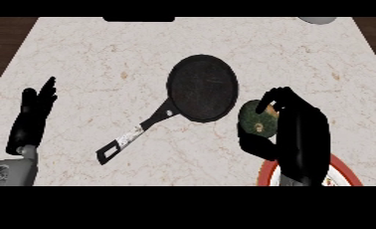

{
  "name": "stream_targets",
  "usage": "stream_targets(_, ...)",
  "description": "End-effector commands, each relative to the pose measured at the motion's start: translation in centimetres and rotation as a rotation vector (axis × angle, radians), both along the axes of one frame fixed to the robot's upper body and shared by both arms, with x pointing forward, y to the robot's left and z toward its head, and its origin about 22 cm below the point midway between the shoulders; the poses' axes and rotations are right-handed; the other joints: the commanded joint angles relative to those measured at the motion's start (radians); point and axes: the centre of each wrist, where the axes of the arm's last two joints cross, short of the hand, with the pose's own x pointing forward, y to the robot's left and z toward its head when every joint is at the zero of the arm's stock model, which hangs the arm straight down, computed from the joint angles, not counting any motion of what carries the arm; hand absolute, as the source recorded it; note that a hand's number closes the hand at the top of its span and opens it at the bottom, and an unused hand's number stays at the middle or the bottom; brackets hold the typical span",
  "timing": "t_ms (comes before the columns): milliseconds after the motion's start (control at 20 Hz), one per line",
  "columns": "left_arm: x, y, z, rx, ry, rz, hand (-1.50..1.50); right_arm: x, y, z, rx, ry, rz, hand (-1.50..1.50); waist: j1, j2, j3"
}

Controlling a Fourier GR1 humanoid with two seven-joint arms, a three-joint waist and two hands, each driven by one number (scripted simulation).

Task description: Pick the squash from the plate and place it in the pan

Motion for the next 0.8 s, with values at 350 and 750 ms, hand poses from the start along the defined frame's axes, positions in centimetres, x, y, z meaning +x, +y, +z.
stream_targets(350,-0.4,1.0,0.0,-0.012,0.008,-0.022,0.0,11.0,3.1,-4.3,0.167,0.056,-0.031,1.5,0.019,0.005,0.001)
stream_targets(750,-0.1,0.2,0.8,-0.002,0.006,-0.044,0.0,16.2,3.6,-8.5,0.191,0.104,-0.017,1.5,0.03,0.008,0.002)
